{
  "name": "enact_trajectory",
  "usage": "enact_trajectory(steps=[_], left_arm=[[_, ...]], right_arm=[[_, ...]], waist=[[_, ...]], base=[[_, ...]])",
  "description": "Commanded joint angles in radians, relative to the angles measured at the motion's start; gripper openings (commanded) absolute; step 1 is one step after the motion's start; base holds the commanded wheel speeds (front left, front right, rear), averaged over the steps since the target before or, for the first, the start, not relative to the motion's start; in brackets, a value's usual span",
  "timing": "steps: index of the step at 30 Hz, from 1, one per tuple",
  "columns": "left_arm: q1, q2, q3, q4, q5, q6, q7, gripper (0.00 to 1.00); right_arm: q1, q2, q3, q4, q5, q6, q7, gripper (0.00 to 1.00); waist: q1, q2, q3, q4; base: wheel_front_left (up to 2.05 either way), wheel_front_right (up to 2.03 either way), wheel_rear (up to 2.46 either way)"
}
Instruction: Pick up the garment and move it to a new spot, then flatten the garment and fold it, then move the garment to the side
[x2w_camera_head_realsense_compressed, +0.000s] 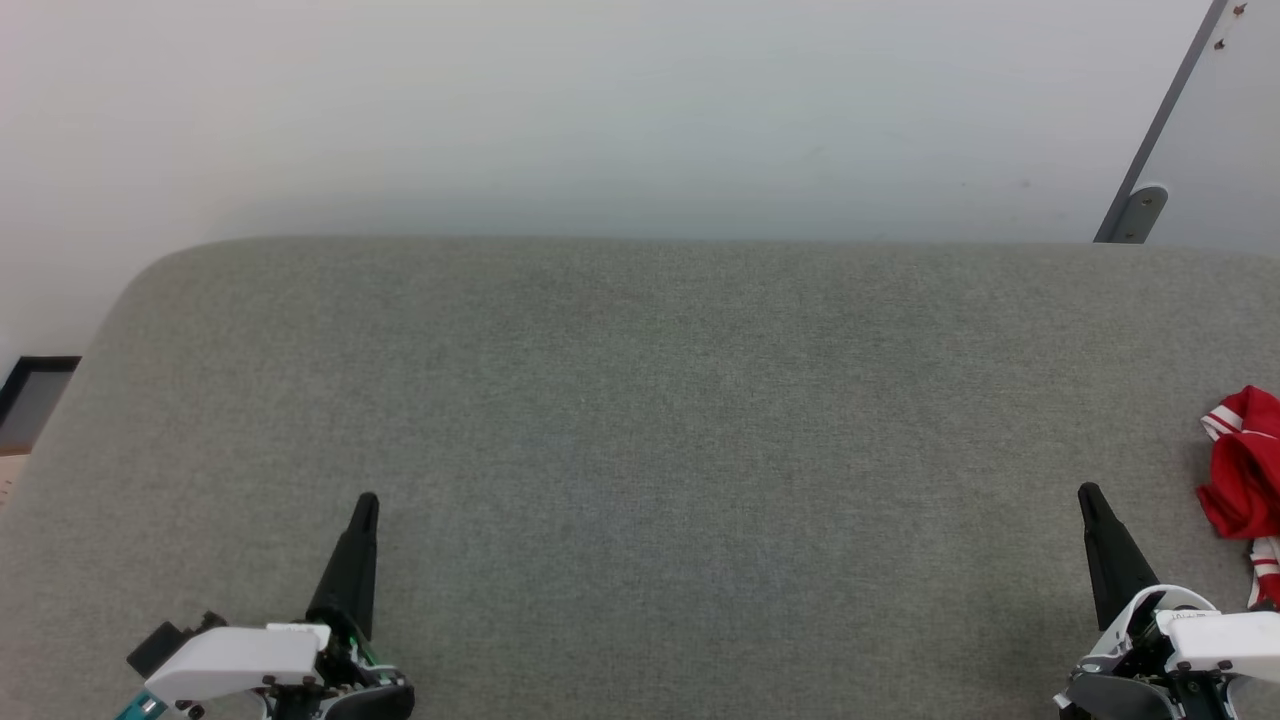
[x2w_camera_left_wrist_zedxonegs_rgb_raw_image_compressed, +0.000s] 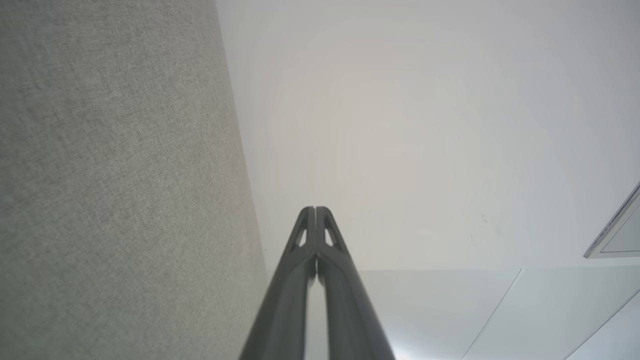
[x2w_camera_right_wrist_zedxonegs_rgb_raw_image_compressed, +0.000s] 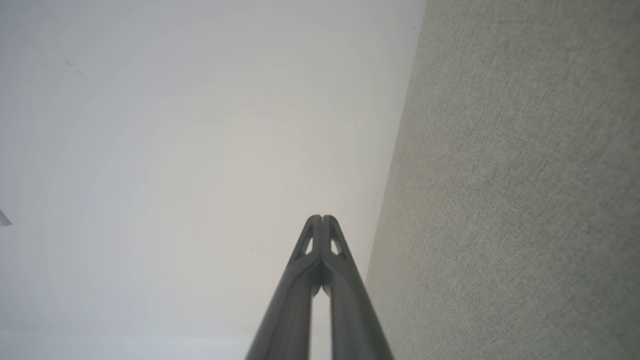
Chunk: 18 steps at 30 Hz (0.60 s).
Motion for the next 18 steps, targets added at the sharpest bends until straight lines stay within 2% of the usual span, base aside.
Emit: enact_trajectory(steps=[1,18], left_arm=[[-0.01,0.001,0.002,0.001,-0.002,-0.004,0.003,0.0],[-0.01,0.001,0.002,0.001,-0.003,-0.004,0.002,0.0]], right_arm=[[-0.003,0.003,0.0,-0.002,0.004,-0.001,0.002,0.0],[-0.003,0.003,0.0,-0.002,0.004,-0.001,0.002,0.0]], waist=[[0.0,0.0,0.0,0.0],[0.0,0.0,0.0,0.0]], base=[[0.0,0.0,0.0],[0.0,0.0,0.0]])
